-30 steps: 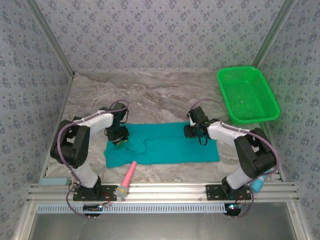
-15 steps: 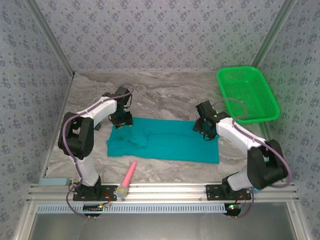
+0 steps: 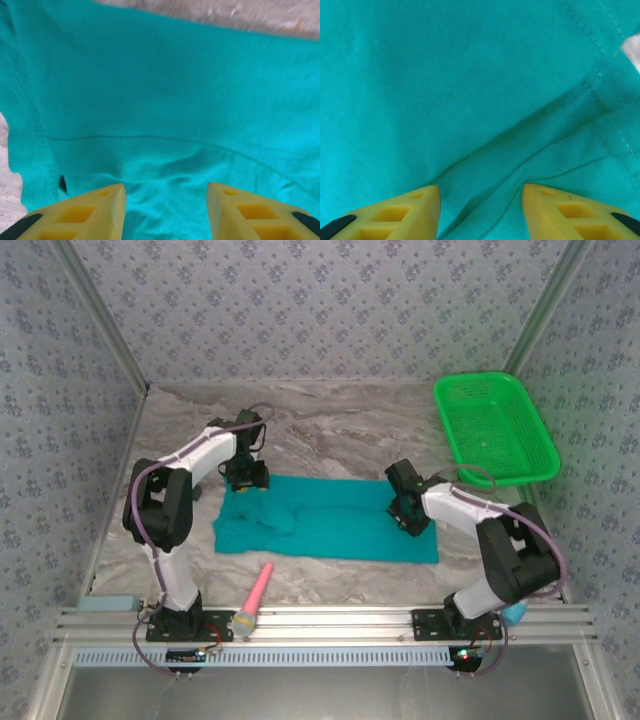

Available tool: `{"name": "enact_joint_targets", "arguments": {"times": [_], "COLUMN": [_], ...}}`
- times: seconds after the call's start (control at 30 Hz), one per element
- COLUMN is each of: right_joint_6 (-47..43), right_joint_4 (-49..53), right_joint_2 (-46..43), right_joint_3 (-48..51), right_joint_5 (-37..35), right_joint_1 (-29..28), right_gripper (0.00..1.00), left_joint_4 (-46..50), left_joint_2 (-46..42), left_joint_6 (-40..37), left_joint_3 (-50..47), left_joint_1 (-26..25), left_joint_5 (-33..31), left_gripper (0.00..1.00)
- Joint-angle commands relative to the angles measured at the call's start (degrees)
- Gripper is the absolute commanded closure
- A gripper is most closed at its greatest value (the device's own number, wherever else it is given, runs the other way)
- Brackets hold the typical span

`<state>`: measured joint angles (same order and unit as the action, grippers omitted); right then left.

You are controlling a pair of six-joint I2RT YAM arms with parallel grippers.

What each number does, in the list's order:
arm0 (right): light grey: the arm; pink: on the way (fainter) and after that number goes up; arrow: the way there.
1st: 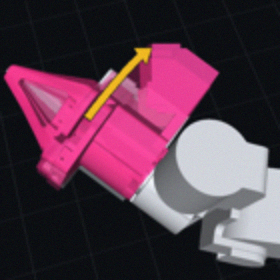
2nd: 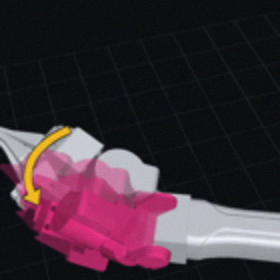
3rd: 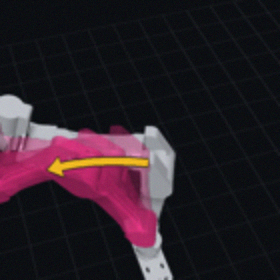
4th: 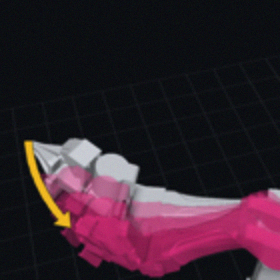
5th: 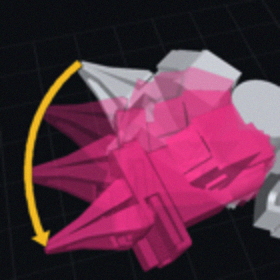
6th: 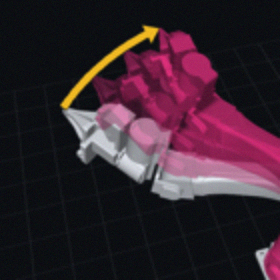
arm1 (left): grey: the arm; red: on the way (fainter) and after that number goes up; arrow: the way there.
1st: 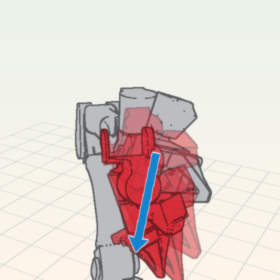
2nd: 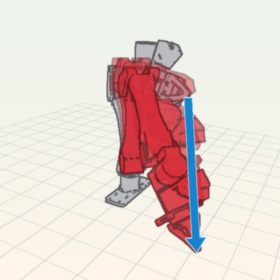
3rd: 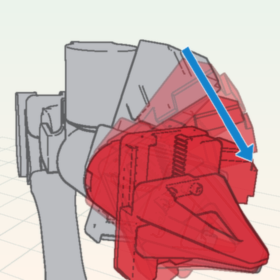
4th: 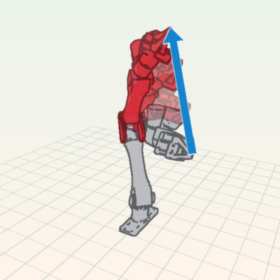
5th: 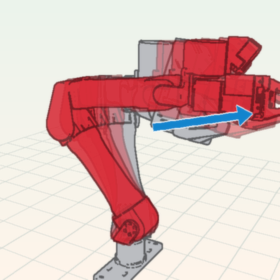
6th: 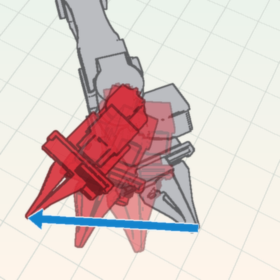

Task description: Fold the inside-out t-shirt

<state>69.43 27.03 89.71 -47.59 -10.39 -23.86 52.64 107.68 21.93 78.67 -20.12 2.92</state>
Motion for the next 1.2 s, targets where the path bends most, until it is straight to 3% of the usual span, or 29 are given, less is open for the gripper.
{"name": "enact_joint_targets", "arguments": {"times": [0.0,0.17,0.4,0.57,0.73,0.83,0.97,1.17], "right_joint_6": [-2.05,-7.91,-17.51,-23.06,-22.98,-21.33,-17.31,-17.84], "right_joint_4": [-5.65,-12.09,-12.34,-9.33,-6.1,-3.26,-7.01,-13.19], "right_joint_2": [6.85,20.25,36.79,39.74,31.31,24.13,17.19,19.34], "right_joint_3": [-4.57,-14.9,-39.68,-52.08,-48.85,-40.81,-27.56,-23.18], "right_joint_5": [-4.55,-1.8,7.03,13.89,18.27,16.93,18.76,20.42], "right_joint_1": [1.3,3.45,3.92,3.57,4.45,4.36,3.4,0.8], "right_gripper": [0.53,0.54,0.54,0.5,0.46,0.46,0.46,0.46], "left_joint_4": [3.8,5.69,7.06,3.58,0.44,-0.41,-1.69,-2.91], "left_joint_2": [-2.69,-6.16,-9.33,-9.74,-5.89,-3.71,-1.35,2.16], "left_joint_6": [-1.88,-3.32,-3.91,-1.7,0.49,1.56,3.22,4.14], "left_joint_3": [-1.44,-3.1,-6.81,-10.42,-8.68,-5.92,-4.28,-4.23], "left_joint_1": [0.39,0.41,0.1,-1.0,-5.19,-8.17,-11.41,-12.82], "left_joint_5": [-0.92,0.51,-0.29,0.95,4.16,5.21,6.94,8.23], "left_gripper": [0.53,0.52,0.51,0.5,0.51,0.51,0.51,0.51]}}
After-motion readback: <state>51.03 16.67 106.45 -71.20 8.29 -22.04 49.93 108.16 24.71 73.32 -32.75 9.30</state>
